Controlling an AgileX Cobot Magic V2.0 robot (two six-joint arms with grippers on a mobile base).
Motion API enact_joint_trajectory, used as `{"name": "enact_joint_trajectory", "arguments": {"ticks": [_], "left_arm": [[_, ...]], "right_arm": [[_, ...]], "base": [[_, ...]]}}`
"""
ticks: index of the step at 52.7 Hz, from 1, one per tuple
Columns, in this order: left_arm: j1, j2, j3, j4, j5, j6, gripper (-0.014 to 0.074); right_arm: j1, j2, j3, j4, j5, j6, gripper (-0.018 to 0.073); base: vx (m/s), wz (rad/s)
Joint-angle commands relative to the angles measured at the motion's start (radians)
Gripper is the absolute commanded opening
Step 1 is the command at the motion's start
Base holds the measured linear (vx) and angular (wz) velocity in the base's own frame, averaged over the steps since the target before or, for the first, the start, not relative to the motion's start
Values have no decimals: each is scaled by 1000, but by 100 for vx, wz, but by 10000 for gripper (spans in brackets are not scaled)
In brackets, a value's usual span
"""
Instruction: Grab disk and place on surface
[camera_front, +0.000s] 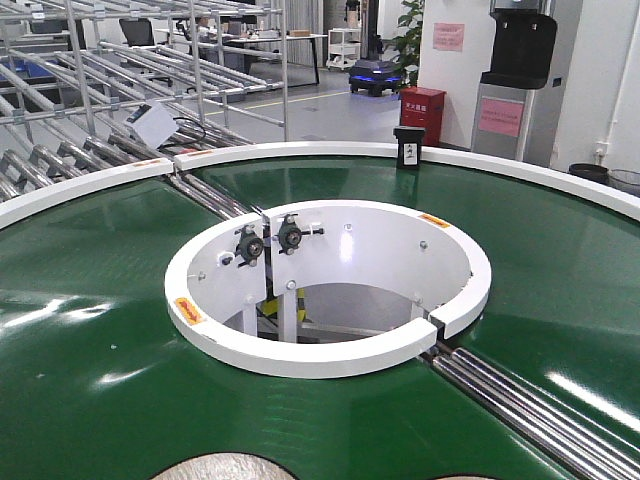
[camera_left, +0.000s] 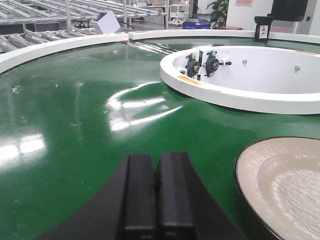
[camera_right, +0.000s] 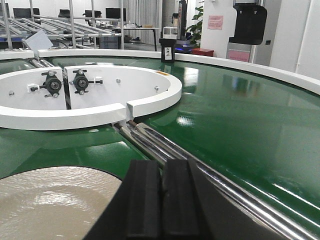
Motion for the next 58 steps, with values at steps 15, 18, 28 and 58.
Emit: {"name": "enact_joint_trajectory", "arguments": {"ticks": [15, 18, 28, 58], "left_arm": [[-1, -12, -19, 0, -86, -10, -8], [-1, -12, -19, 0, -86, -10, -8], [-1, -12, -19, 0, -91, -10, -8], [-2, -12, -21, -2, -385, -11, -8]], "right_arm": [[1, -12, 6, -14, -83, -3, -5], [1, -12, 6, -14, -83, -3, -5], [1, -12, 6, -14, -85, -3, -5], [1, -12, 6, -10, -143, -2, -5]], "base": [[0, 0], [0, 0], [0, 0], [0, 0]]}}
